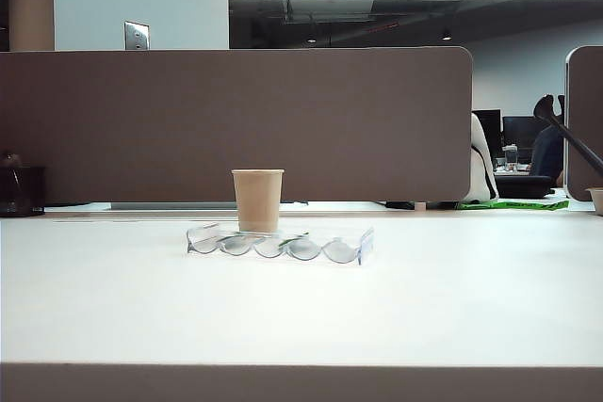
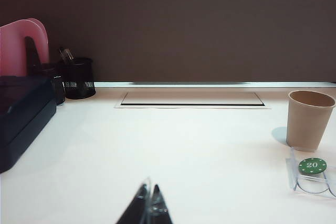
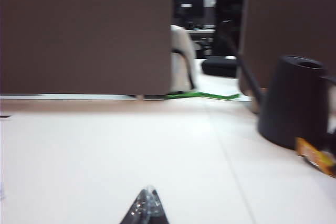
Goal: Pick up the chip with the greater value and put it into the paper cup.
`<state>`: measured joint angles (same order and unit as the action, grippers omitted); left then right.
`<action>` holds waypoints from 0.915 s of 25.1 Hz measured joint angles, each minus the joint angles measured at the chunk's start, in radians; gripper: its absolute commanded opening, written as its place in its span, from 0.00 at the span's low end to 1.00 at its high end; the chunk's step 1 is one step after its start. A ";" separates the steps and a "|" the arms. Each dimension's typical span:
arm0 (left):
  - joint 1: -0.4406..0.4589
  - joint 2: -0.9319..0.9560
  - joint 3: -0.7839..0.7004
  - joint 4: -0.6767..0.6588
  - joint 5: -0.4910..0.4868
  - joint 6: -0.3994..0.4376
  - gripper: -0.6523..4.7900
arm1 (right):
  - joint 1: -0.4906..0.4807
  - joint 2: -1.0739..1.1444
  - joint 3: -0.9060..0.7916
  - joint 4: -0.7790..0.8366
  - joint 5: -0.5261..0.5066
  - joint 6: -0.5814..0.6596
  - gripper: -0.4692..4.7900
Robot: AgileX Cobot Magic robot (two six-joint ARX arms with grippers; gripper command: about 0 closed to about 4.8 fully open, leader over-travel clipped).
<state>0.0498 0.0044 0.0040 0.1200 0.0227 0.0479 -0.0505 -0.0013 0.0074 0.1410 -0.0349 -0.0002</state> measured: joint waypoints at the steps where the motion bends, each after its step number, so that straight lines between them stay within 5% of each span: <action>1: 0.000 0.000 0.000 0.000 0.000 0.000 0.11 | 0.000 0.000 0.000 0.000 -0.018 0.000 0.09; 23: 0.000 0.000 0.000 0.000 0.000 0.000 0.11 | 0.023 0.000 0.000 0.003 -0.097 0.004 0.09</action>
<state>0.0498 0.0044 0.0040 0.1200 0.0227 0.0479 -0.0273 -0.0013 0.0074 0.1440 -0.1322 0.0036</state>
